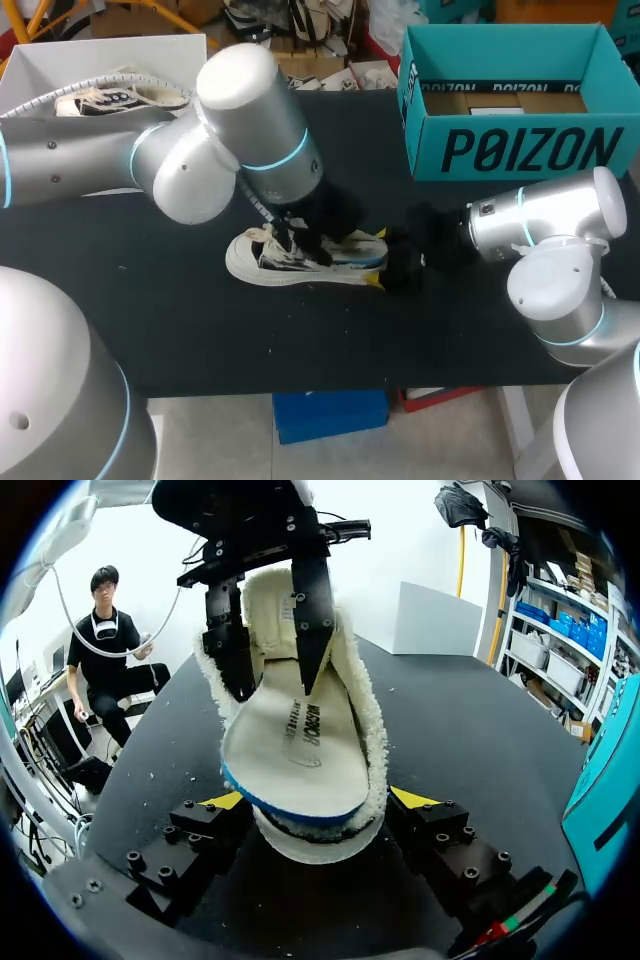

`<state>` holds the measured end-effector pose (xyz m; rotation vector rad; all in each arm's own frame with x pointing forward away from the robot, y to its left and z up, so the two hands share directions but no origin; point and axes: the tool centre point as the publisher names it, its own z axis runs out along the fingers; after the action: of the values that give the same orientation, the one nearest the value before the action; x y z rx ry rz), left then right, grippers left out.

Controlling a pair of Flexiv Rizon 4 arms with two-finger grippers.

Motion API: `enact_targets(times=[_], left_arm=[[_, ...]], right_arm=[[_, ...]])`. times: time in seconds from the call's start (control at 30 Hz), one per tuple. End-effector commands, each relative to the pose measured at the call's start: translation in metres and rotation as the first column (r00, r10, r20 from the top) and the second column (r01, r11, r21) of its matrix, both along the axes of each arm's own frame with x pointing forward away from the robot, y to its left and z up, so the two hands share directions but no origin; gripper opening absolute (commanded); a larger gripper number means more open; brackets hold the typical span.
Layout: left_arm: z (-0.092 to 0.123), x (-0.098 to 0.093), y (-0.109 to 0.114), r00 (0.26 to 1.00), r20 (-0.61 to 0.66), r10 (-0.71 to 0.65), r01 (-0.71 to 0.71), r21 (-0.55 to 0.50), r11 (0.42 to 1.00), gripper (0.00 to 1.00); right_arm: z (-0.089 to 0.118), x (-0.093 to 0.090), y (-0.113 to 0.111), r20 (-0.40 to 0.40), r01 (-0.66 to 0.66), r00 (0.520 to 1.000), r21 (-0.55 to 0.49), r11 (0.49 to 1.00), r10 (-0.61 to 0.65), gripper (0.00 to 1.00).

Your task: Take the shoe out of the shoebox, open the shoe tongue, remove and reinsert the insole, then place the shoe into the shoebox

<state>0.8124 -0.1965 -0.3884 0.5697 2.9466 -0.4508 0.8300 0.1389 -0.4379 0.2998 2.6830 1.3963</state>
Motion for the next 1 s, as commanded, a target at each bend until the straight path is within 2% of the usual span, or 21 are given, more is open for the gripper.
enact_targets(times=[0.03,0.3,0.43,1.0], left_arm=[[-0.004,-0.009,-0.008,0.999,0.049,0.004,-0.005,0.024,1.0,0.5],[-0.006,-0.008,-0.012,0.994,0.108,0.035,-0.038,0.024,0.999,0.57],[-0.008,-0.004,-0.016,0.991,0.129,0.047,-0.05,0.02,0.999,0.5],[-0.01,0.01,-0.043,0.984,0.178,0.029,-0.025,-0.021,0.999,0.48]], right_arm=[[-0.003,0.002,0.0,-0.002,0.002,1.0,-0.003,1.0,-0.002,0.0],[-0.003,0.002,0.0,-0.002,0.002,1.0,-0.003,1.0,-0.002,0.0],[-0.003,0.002,0.0,-0.002,0.002,1.0,-0.003,1.0,-0.002,0.0],[-0.003,0.002,0.0,-0.002,0.002,1.0,-0.003,1.0,-0.002,0.0]])
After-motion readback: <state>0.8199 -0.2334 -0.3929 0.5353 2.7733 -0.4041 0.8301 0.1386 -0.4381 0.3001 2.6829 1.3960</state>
